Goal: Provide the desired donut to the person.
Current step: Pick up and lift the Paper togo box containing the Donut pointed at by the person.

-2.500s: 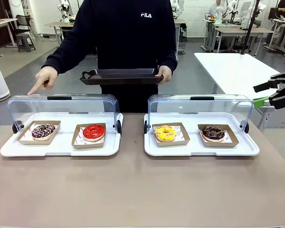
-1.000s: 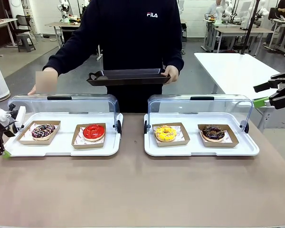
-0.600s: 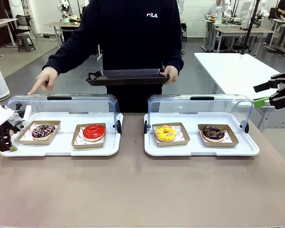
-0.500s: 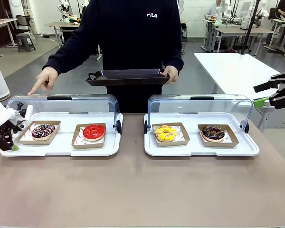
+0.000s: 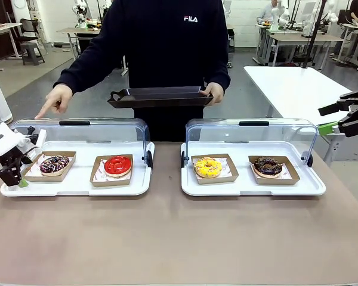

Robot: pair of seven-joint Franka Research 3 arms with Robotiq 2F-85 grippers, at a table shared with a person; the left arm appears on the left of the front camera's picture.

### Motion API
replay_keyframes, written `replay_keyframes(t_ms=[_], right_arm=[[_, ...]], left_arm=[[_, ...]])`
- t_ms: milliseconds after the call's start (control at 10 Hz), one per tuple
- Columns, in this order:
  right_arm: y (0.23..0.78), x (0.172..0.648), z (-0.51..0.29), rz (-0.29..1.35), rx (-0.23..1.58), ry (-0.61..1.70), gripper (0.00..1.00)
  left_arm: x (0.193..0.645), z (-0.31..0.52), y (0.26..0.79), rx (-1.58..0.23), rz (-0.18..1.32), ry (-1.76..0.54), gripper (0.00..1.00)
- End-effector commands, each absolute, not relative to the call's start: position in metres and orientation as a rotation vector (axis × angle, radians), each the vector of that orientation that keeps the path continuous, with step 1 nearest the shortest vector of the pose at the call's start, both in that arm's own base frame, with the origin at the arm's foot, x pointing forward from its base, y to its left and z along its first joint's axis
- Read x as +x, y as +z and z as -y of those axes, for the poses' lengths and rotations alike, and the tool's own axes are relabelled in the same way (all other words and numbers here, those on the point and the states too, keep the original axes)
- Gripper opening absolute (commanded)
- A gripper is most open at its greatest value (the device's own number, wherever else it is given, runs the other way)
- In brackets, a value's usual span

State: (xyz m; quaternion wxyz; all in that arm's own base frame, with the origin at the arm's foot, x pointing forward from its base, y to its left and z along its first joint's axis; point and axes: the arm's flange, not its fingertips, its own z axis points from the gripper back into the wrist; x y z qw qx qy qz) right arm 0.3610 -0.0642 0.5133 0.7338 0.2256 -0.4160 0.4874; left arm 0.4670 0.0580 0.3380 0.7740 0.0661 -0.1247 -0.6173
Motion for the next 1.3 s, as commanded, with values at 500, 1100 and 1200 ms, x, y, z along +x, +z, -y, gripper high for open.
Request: replay_keyframes(t_ms=[500, 1100, 1200], right_arm=[[0.5117, 0.365, 0.0639, 0.942, 0.511, 1.078, 1.0], [0.5117, 0.365, 0.0639, 0.942, 0.511, 1.078, 1.0], [0.5117, 0.365, 0.0639, 0.942, 0.511, 1.078, 1.0]], left_arm=[[0.4705, -0.0658, 0.3322, 0.108, 0.2, -1.363, 0.38], [0.4675, -0.0639, 0.3358, 0.105, 0.197, -1.37, 0.0], [0.4672, -0.064, 0.3348, 0.102, 0.196, -1.372, 0.0]])
